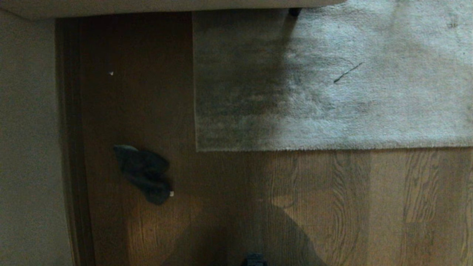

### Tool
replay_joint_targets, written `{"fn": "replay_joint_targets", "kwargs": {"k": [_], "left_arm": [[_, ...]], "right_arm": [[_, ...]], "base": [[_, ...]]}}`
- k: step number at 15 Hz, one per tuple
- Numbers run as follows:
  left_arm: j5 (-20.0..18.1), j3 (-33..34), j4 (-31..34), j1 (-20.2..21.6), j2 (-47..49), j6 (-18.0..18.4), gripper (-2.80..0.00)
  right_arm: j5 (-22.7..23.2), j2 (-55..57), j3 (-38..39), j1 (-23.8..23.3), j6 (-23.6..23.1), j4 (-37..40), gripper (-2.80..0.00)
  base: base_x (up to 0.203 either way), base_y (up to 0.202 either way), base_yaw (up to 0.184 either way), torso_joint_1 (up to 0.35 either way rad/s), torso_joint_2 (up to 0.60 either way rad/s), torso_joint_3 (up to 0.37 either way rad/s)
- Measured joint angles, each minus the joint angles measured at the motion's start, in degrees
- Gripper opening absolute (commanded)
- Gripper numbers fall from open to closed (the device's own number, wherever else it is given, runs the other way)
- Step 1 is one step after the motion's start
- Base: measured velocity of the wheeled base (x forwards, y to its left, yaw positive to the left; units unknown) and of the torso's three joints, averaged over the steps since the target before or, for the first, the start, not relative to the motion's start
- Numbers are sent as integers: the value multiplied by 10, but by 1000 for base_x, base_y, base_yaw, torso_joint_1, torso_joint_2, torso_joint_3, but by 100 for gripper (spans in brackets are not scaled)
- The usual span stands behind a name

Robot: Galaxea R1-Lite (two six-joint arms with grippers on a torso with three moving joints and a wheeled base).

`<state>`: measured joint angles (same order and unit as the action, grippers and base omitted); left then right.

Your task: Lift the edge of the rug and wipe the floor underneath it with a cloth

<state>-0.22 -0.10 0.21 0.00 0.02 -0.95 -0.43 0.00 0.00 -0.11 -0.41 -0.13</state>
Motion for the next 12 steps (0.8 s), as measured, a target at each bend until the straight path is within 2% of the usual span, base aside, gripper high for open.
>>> {"fn": "replay_joint_targets", "kwargs": {"k": [12], "left_arm": [[1,0,0,0,0,1,-280]], "right_arm": [[0,0,0,0,0,0,-280]], "base": [[0,0,0,3,2,203]]}}
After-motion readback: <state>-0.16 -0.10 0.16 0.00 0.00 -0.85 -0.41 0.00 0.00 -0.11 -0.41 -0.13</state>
